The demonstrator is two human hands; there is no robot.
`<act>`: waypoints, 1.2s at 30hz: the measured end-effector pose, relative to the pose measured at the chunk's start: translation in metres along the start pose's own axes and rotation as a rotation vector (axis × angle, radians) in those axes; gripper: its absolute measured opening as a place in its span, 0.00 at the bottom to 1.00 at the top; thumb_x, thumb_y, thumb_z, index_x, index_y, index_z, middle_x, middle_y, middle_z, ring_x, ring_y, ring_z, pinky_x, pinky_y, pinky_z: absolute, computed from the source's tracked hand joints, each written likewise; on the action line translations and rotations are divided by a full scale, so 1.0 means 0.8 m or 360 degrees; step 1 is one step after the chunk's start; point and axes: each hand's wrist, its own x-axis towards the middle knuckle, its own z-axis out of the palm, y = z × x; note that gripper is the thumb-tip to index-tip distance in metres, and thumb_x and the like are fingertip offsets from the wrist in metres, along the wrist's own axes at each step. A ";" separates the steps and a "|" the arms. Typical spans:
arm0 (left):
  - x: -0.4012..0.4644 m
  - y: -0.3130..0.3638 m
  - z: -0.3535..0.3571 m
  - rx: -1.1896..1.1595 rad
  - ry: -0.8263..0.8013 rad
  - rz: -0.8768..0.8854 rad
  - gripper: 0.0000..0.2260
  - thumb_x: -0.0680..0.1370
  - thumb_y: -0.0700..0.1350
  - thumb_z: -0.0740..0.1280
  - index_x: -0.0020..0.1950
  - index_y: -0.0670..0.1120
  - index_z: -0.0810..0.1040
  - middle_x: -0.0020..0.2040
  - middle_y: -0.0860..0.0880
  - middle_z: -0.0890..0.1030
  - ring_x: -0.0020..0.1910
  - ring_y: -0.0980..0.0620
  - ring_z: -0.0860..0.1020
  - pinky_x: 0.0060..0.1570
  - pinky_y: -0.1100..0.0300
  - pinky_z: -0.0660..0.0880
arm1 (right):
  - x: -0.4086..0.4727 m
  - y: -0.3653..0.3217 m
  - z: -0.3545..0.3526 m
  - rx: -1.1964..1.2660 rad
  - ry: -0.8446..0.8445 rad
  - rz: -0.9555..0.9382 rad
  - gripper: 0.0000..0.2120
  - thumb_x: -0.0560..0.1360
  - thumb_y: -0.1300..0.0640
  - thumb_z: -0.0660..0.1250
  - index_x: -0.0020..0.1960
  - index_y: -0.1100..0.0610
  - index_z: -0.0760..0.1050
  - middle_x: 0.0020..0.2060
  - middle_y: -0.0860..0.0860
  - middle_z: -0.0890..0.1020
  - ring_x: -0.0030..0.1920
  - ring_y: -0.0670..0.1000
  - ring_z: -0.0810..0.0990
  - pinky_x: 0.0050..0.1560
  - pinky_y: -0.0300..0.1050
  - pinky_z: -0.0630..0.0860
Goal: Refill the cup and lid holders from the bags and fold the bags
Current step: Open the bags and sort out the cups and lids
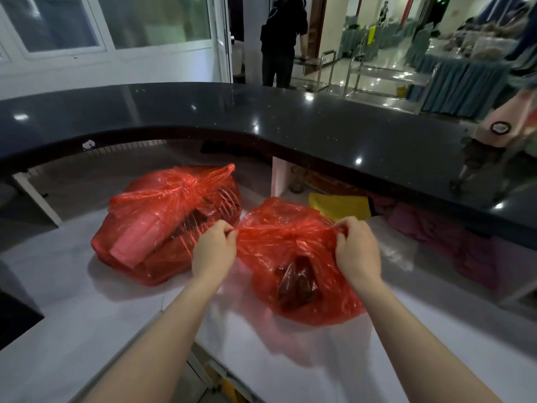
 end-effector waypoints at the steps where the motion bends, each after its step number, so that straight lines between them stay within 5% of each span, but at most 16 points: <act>1: 0.001 -0.001 -0.003 -0.0016 0.0006 -0.0023 0.06 0.79 0.46 0.63 0.43 0.49 0.75 0.38 0.53 0.76 0.41 0.47 0.76 0.39 0.57 0.64 | 0.001 -0.002 -0.003 0.0012 0.0006 0.0049 0.09 0.78 0.61 0.59 0.52 0.53 0.76 0.47 0.48 0.75 0.51 0.53 0.75 0.46 0.46 0.69; 4: -0.001 -0.001 -0.010 -0.0143 -0.0053 -0.0001 0.03 0.77 0.42 0.64 0.46 0.47 0.77 0.42 0.52 0.78 0.46 0.47 0.77 0.43 0.57 0.66 | -0.001 -0.010 -0.010 -0.0036 0.0000 -0.0027 0.18 0.75 0.67 0.56 0.59 0.55 0.77 0.56 0.52 0.78 0.58 0.53 0.75 0.56 0.47 0.71; 9: -0.007 0.026 -0.017 -0.0191 -0.0288 0.0450 0.24 0.67 0.36 0.65 0.63 0.48 0.77 0.64 0.50 0.75 0.66 0.50 0.69 0.69 0.55 0.62 | -0.013 -0.037 -0.013 0.0020 -0.0209 -0.0632 0.20 0.71 0.63 0.66 0.63 0.55 0.76 0.59 0.50 0.79 0.63 0.51 0.73 0.67 0.40 0.63; 13: -0.017 0.049 0.000 -0.0007 -0.0564 0.0435 0.20 0.73 0.47 0.67 0.66 0.51 0.76 0.63 0.50 0.78 0.63 0.47 0.75 0.63 0.54 0.70 | -0.017 -0.045 0.008 -0.0480 -0.0598 -0.0630 0.21 0.72 0.49 0.71 0.64 0.50 0.75 0.58 0.49 0.80 0.63 0.52 0.73 0.67 0.52 0.64; 19: -0.020 0.031 0.008 0.0070 -0.0342 0.0271 0.07 0.78 0.49 0.66 0.51 0.52 0.84 0.50 0.52 0.84 0.51 0.47 0.80 0.50 0.55 0.74 | -0.024 -0.035 -0.001 -0.0184 -0.0245 -0.0550 0.07 0.71 0.59 0.72 0.49 0.52 0.83 0.45 0.48 0.84 0.49 0.53 0.80 0.51 0.47 0.73; 23: 0.000 0.006 -0.009 -0.0074 -0.0064 -0.0032 0.09 0.79 0.46 0.64 0.53 0.47 0.83 0.51 0.46 0.84 0.50 0.43 0.79 0.45 0.57 0.69 | -0.023 -0.021 -0.015 -0.0139 -0.0016 -0.0244 0.05 0.75 0.59 0.66 0.49 0.53 0.78 0.43 0.50 0.83 0.46 0.54 0.80 0.41 0.46 0.71; 28: 0.015 -0.007 -0.023 -0.0113 -0.0062 -0.0165 0.08 0.79 0.47 0.63 0.47 0.48 0.81 0.47 0.48 0.83 0.41 0.50 0.74 0.43 0.57 0.67 | -0.021 -0.013 -0.029 -0.0175 0.0079 -0.0101 0.06 0.77 0.61 0.61 0.51 0.54 0.73 0.41 0.50 0.81 0.43 0.56 0.79 0.38 0.46 0.67; 32: 0.008 0.010 -0.025 -0.0278 -0.0101 -0.0073 0.06 0.77 0.42 0.62 0.48 0.50 0.78 0.48 0.50 0.81 0.45 0.49 0.76 0.45 0.56 0.69 | -0.029 -0.030 -0.030 -0.0197 0.0053 -0.0219 0.20 0.71 0.69 0.61 0.60 0.55 0.73 0.53 0.52 0.80 0.55 0.55 0.76 0.52 0.50 0.73; 36: 0.002 0.029 -0.033 -0.0314 -0.0268 0.0304 0.12 0.72 0.39 0.66 0.53 0.52 0.76 0.52 0.54 0.77 0.50 0.55 0.75 0.49 0.61 0.68 | -0.030 -0.046 -0.026 -0.0370 -0.0210 -0.0612 0.23 0.68 0.65 0.67 0.62 0.53 0.75 0.55 0.50 0.80 0.61 0.54 0.74 0.67 0.56 0.66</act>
